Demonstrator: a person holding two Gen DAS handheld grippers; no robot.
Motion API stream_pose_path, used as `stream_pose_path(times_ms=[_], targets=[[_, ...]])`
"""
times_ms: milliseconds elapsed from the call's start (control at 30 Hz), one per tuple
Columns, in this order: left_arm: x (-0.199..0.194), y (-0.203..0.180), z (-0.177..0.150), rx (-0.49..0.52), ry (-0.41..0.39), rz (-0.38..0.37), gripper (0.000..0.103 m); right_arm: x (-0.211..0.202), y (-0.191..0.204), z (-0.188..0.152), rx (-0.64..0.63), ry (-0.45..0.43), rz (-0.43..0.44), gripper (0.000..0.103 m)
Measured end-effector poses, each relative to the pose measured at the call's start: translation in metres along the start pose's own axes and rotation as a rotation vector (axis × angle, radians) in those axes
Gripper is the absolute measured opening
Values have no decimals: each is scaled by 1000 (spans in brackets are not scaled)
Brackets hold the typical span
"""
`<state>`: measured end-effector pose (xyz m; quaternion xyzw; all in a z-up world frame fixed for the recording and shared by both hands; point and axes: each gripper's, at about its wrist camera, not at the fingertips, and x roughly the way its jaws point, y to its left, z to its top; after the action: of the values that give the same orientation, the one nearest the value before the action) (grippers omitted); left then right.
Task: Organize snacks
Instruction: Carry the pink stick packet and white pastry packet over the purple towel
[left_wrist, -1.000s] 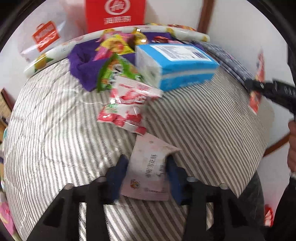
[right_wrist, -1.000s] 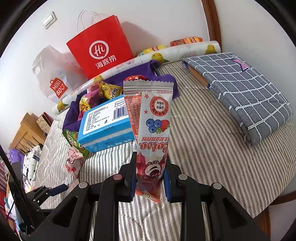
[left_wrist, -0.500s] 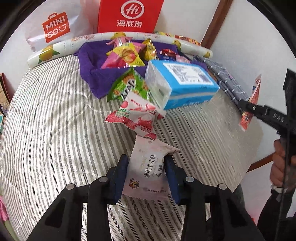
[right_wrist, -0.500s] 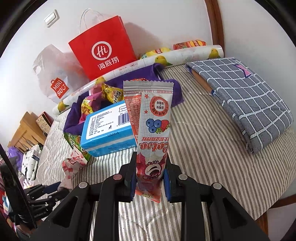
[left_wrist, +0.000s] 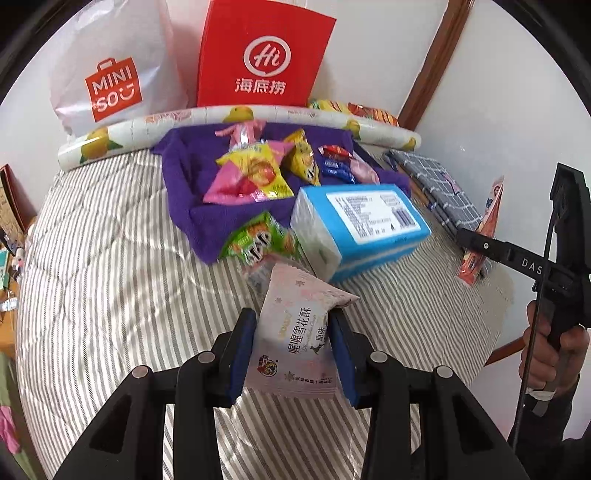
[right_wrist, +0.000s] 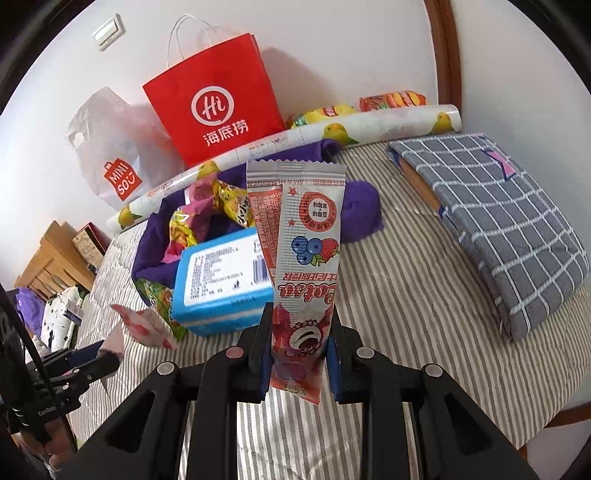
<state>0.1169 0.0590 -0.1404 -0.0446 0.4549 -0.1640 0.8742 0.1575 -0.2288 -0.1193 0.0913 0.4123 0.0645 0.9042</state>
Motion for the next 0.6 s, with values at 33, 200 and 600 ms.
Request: stream_pose_path(times_ms=[33, 200, 600], targets=[[-1, 2, 2, -5, -4, -4, 39, 1, 2, 2, -5, 0, 0, 24], [-2, 14, 9, -42, -11, -14, 39, 7, 11, 11, -25, 4, 3, 24], [-20, 20, 38, -78, -66, -59, 39, 18, 28, 27, -58, 11, 27, 24]])
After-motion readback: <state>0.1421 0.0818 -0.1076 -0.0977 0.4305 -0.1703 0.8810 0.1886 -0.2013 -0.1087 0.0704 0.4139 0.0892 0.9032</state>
